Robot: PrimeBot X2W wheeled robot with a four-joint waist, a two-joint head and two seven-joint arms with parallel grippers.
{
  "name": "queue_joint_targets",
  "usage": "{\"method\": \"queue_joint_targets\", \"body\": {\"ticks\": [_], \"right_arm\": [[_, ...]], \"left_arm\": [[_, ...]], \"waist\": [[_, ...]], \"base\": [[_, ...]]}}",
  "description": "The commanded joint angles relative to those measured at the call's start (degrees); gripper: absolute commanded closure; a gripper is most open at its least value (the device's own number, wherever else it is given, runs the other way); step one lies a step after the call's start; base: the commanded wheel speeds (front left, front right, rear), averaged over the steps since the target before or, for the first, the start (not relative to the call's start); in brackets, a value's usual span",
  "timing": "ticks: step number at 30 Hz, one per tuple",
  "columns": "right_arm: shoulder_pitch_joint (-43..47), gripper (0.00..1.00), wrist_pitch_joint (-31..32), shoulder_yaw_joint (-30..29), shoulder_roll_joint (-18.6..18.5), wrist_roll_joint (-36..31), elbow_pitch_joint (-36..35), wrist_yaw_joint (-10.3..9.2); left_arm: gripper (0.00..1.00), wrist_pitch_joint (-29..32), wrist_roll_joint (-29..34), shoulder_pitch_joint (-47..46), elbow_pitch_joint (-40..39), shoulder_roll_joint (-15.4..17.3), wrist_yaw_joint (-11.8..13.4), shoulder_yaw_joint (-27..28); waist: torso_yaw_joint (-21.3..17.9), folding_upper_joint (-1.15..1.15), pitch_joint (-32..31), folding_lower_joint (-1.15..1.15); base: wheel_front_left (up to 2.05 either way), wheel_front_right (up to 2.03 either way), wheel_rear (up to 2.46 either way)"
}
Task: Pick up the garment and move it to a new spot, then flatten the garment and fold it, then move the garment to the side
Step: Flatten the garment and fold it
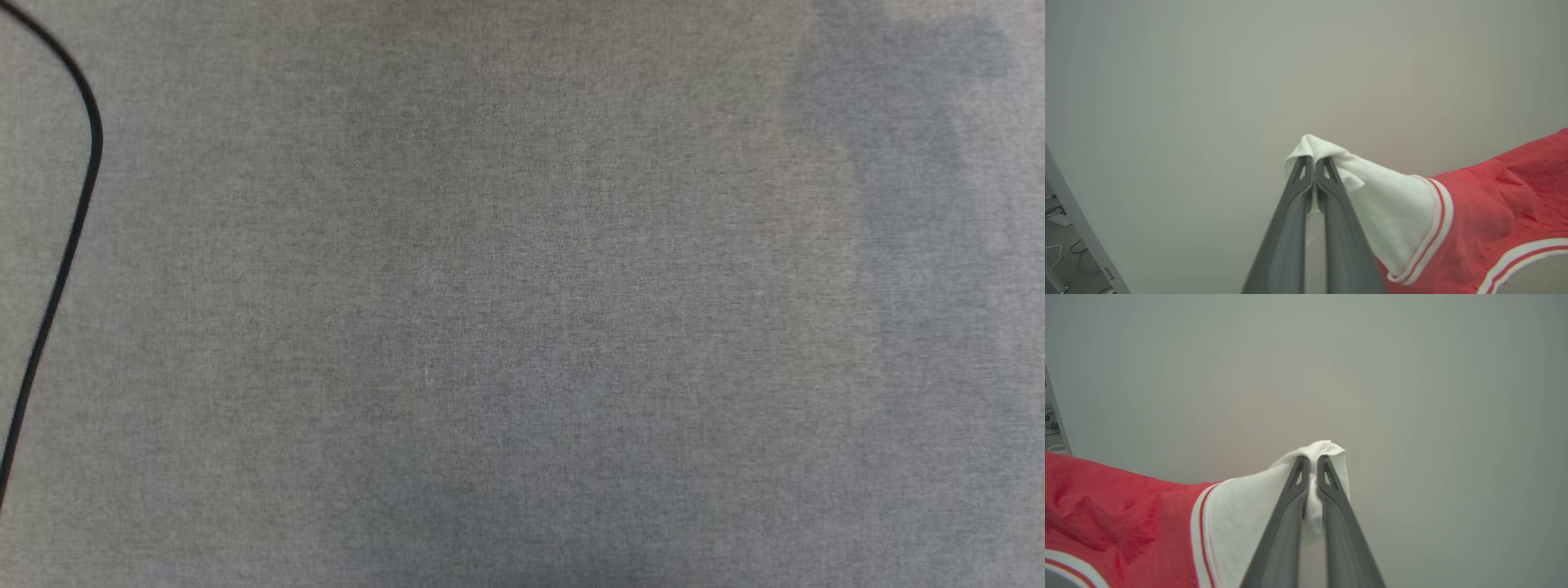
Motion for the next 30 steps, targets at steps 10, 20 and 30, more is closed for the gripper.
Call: {"method": "queue_joint_targets", "body": {"ticks": [10, 20, 30], "right_arm": [[21.00, 1.00, -8.24, 8.73, -1.74, 6.13, -0.27, -0.04], [45.26, 1.00, -10.99, 12.77, -4.32, 10.89, -4.77, -0.04], [69.51, 1.00, -9.88, 9.35, -6.94, 13.67, -9.90, -0.04]], "left_arm": [[1.00, -4.97, -3.66, 24.68, -4.09, 5.00, 1.37, 0.04], [1.00, -4.87, -8.53, 54.53, -15.04, 9.00, 7.46, -0.70], [1.00, -1.88, -12.83, 77.64, -26.76, 13.17, 14.22, -2.16]], "waist": [[0.14, 0.00, -8.81, -0.02], [0.91, 0.00, -18.53, -0.02], [1.49, 0.00, -25.93, -0.02]], "base": [[0.00, 0.00, 0.00], [0.00, 0.00, 0.00], [0.00, 0.00, 0.00]]}}
